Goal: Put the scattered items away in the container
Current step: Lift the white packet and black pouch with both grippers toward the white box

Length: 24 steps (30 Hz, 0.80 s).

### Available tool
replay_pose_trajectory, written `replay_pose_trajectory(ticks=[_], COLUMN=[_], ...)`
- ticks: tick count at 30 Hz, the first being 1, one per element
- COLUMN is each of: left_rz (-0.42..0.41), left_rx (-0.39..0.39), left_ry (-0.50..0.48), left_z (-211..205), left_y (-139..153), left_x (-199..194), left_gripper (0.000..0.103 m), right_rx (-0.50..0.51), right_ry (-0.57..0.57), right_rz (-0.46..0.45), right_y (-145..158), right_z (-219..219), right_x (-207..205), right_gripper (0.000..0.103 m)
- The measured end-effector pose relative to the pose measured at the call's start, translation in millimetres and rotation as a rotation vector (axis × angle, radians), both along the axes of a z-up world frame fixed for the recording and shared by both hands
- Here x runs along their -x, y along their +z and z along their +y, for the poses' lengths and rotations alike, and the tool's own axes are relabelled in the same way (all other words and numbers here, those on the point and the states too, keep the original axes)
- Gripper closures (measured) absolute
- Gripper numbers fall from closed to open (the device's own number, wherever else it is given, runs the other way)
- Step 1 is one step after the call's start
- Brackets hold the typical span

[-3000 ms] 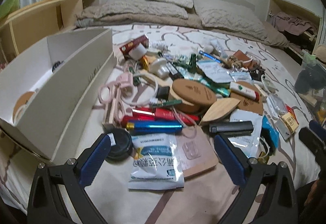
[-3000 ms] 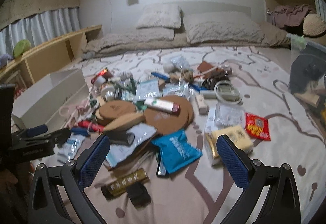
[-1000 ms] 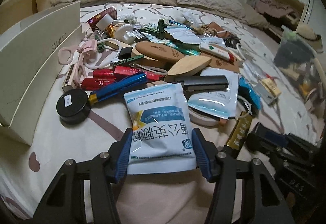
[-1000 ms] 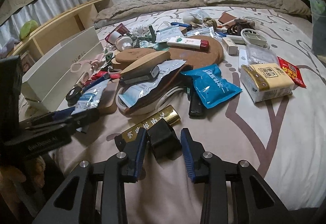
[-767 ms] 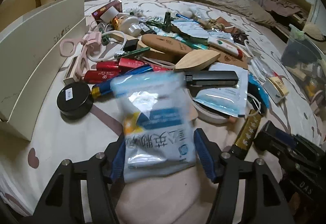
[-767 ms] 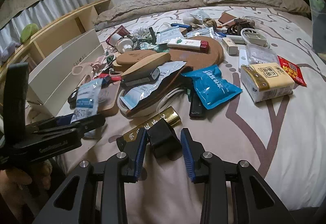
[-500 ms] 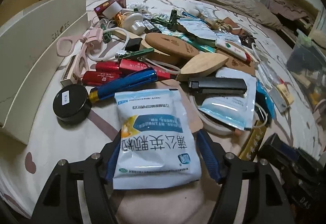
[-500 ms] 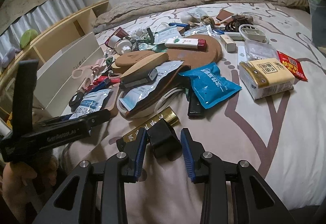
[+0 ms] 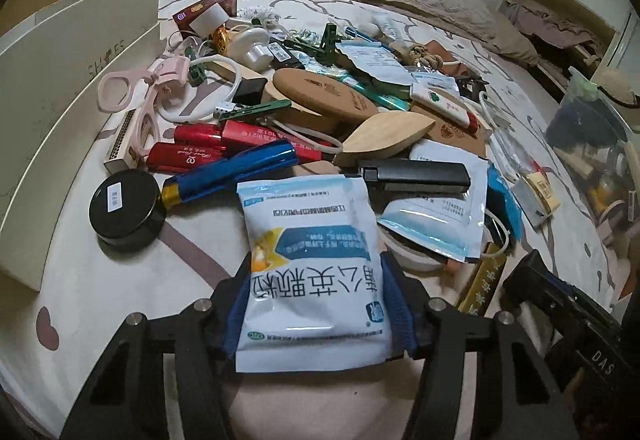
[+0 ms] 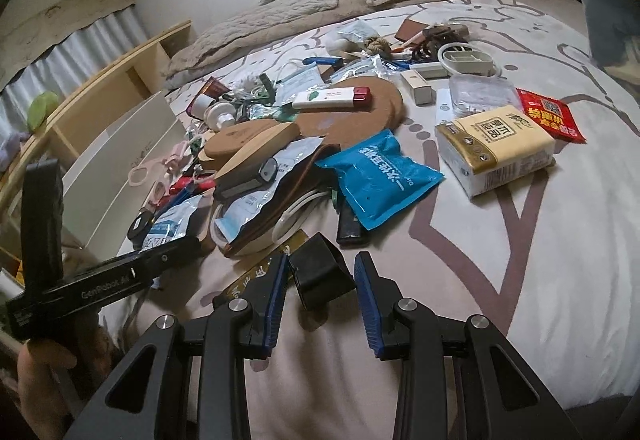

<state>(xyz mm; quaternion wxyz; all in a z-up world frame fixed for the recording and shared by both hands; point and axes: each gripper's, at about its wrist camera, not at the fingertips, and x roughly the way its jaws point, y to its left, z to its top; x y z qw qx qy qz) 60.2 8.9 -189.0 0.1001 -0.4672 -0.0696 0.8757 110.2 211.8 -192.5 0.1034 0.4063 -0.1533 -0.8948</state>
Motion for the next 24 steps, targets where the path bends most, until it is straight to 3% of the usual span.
replay_pose_trajectory(ticks=[8, 24], left_rz=[0.010, 0.116], left_rx=[-0.032, 0.004], left_ry=[-0.003, 0.001], left_z=[-5, -3], left_y=[4, 34], left_x=[-5, -22], left_gripper=[0.048, 0.049], right_rx=[0.011, 0.034], right_ry=[0.006, 0.014], right_rz=[0.026, 0.071], right_y=[5, 24], right_z=[1, 5], right_x=[-2, -6], right_gripper=[0.068, 0.068])
